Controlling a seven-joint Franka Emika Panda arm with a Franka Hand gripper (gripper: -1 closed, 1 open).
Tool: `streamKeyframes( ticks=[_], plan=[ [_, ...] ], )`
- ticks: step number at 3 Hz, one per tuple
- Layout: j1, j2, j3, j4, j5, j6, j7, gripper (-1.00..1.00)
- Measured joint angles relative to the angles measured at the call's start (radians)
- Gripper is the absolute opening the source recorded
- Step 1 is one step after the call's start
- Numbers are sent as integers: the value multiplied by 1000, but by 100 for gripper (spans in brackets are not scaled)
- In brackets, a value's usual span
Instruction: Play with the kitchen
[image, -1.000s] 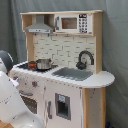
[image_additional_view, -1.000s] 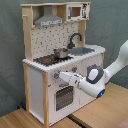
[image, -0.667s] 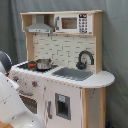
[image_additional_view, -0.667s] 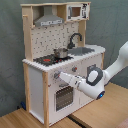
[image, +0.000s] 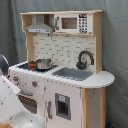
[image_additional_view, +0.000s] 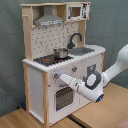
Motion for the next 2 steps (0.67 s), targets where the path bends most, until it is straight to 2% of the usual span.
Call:
streamKeyframes(
  ticks=[2],
  plan=[
    [-21,-58,0,19,0,22,237,100]
  ],
)
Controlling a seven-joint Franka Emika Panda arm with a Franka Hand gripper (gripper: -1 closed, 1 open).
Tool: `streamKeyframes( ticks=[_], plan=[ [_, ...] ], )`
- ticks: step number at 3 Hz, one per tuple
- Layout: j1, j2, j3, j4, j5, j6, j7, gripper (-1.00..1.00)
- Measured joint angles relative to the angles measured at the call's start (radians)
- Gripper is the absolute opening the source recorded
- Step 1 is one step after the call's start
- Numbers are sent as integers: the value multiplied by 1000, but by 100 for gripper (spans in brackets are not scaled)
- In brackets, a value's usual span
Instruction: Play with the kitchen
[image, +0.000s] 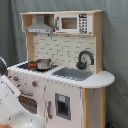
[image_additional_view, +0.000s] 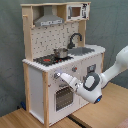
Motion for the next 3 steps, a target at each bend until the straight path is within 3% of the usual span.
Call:
streamKeyframes(
  ticks=[3],
  plan=[
    [-16,-7,0,37,1,37,332,100]
  ],
)
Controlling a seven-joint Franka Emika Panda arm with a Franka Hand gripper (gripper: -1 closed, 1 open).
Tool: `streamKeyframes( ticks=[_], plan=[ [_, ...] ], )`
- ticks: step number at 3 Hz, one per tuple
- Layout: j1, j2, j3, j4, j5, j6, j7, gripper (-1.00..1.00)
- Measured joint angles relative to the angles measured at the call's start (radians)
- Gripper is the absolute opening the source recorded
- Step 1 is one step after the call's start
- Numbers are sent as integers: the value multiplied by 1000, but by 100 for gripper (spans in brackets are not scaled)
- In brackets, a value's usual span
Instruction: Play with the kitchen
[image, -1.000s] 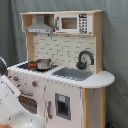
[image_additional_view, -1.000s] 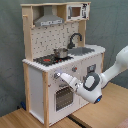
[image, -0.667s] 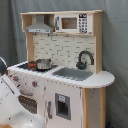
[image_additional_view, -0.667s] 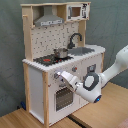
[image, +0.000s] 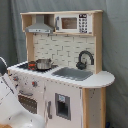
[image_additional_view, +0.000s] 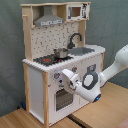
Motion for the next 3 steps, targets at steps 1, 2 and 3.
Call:
streamKeyframes(
  ticks=[1,2,3],
  plan=[
    [-3,-5,1,8,1,23,102,100],
    [-9,-15,2,13,6,45,214,100],
    [-34,-24,16,26,8,67,312,100]
  ],
)
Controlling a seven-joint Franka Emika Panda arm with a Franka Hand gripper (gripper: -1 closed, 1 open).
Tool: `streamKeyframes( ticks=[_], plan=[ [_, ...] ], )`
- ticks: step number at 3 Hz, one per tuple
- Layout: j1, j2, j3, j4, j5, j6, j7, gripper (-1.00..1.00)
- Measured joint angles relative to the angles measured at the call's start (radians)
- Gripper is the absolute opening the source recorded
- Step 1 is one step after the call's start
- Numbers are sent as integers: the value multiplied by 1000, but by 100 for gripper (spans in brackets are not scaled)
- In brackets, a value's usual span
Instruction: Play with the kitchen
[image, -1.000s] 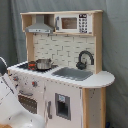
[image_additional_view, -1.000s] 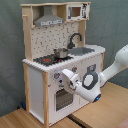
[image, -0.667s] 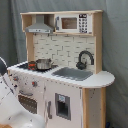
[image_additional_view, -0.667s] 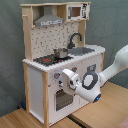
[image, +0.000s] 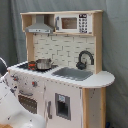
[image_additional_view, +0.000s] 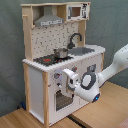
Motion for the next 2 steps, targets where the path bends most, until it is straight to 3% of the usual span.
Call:
streamKeyframes(
  ticks=[1,2],
  plan=[
    [-51,-5,21,56,2,56,31,100],
    [-65,-8,27,83,15,67,-63,100]
  ],
)
